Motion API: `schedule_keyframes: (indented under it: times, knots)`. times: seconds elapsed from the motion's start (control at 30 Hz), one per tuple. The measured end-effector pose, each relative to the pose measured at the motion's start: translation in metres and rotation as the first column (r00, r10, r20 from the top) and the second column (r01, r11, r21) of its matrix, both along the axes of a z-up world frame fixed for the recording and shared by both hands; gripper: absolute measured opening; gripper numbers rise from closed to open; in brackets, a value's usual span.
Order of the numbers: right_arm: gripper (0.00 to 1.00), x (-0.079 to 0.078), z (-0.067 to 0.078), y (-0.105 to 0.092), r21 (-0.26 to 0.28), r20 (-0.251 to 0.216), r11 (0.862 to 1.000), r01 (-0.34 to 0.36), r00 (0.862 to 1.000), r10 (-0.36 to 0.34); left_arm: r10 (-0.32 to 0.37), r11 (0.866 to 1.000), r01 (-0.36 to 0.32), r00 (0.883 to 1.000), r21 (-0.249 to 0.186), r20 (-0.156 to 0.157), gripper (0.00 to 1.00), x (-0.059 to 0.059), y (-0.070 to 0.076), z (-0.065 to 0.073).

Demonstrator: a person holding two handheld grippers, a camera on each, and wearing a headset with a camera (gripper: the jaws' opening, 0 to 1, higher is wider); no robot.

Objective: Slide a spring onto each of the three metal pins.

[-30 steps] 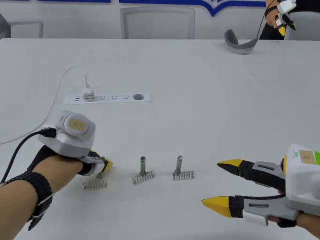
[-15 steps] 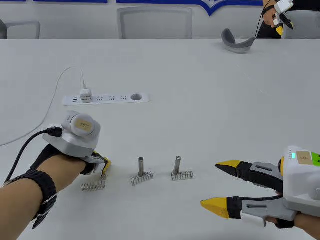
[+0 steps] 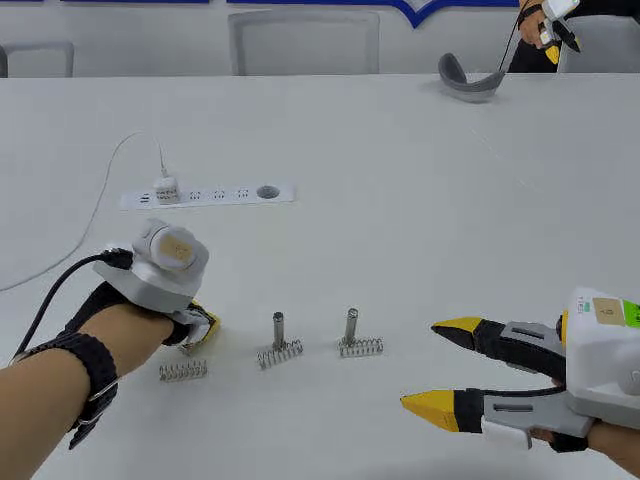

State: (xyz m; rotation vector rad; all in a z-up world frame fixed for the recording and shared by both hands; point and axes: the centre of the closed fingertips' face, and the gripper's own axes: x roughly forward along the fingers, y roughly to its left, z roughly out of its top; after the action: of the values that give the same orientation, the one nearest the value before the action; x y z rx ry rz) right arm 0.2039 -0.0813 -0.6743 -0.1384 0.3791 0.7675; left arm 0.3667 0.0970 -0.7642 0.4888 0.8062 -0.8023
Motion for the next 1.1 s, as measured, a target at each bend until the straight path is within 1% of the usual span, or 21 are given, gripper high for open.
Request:
schedule_keyframes:
  times: [0.03,0.1,0.13,0.17,0.23,0.4,0.47,0.57,0.7,0.8,0.87,0.97,1.1]
  knots:
    - [0.56,0.0,0.0,0.0,0.001,0.0,1.0,-0.001,1.0,0.001,-0.003,1.0,0.003,1.0,0.009,-0.002,0.09,0.0,0.0,-0.001]
    - [0.56,0.0,-0.001,0.001,0.001,-0.001,1.0,-0.002,1.0,0.002,-0.007,1.0,0.007,1.0,0.014,-0.001,0.1,0.0,0.0,0.0]
    - [0.56,0.0,-0.001,0.001,0.0,-0.002,1.0,-0.002,1.0,0.002,-0.013,1.0,0.013,1.0,0.028,-0.005,0.1,0.001,0.0,-0.003]
    - [0.56,0.0,-0.001,0.001,0.001,-0.002,1.0,-0.002,1.0,0.002,-0.017,0.999,0.017,1.0,0.027,0.003,0.1,0.002,-0.001,-0.002]
    - [0.56,0.0,-0.001,0.002,0.003,-0.003,1.0,-0.001,1.0,0.001,-0.017,0.999,0.018,1.0,0.035,-0.004,0.1,0.001,-0.003,-0.001]
    - [0.56,-0.001,-0.001,0.0,0.004,-0.006,1.0,0.002,1.0,-0.002,-0.015,0.999,0.015,1.0,0.037,-0.016,0.09,0.001,-0.004,-0.001]
    - [0.56,-0.001,-0.001,0.0,0.006,-0.006,1.0,0.007,1.0,-0.007,-0.019,0.999,0.02,1.0,0.041,-0.016,0.09,-0.001,-0.003,-0.002]
    - [0.55,0.0,-0.001,-0.001,0.009,-0.008,1.0,0.009,1.0,-0.009,-0.018,0.999,0.018,1.0,0.035,-0.014,0.09,0.0,-0.003,-0.003]
    - [0.55,0.0,-0.001,0.001,0.012,-0.006,1.0,0.007,1.0,-0.006,0.008,1.0,-0.007,1.0,0.031,-0.026,0.08,0.0,-0.003,-0.003]
    - [0.55,0.0,0.0,0.001,0.013,-0.003,1.0,0.007,1.0,-0.007,0.014,0.999,-0.013,1.0,0.036,-0.024,0.07,0.0,-0.003,-0.003]
    - [0.55,0.0,0.002,0.0,0.016,0.002,1.0,0.01,1.0,-0.01,0.024,1.0,-0.024,0.999,0.016,-0.027,0.07,-0.001,-0.004,0.0]
    - [0.55,0.001,0.002,-0.002,0.014,0.002,1.0,0.013,1.0,-0.013,0.023,1.0,-0.023,1.0,0.0,-0.011,0.07,-0.002,-0.006,0.009]
    - [0.55,0.001,0.002,-0.001,0.013,0.002,1.0,0.011,1.0,-0.011,0.024,1.0,-0.024,1.0,-0.006,-0.004,0.07,-0.003,-0.003,0.016]
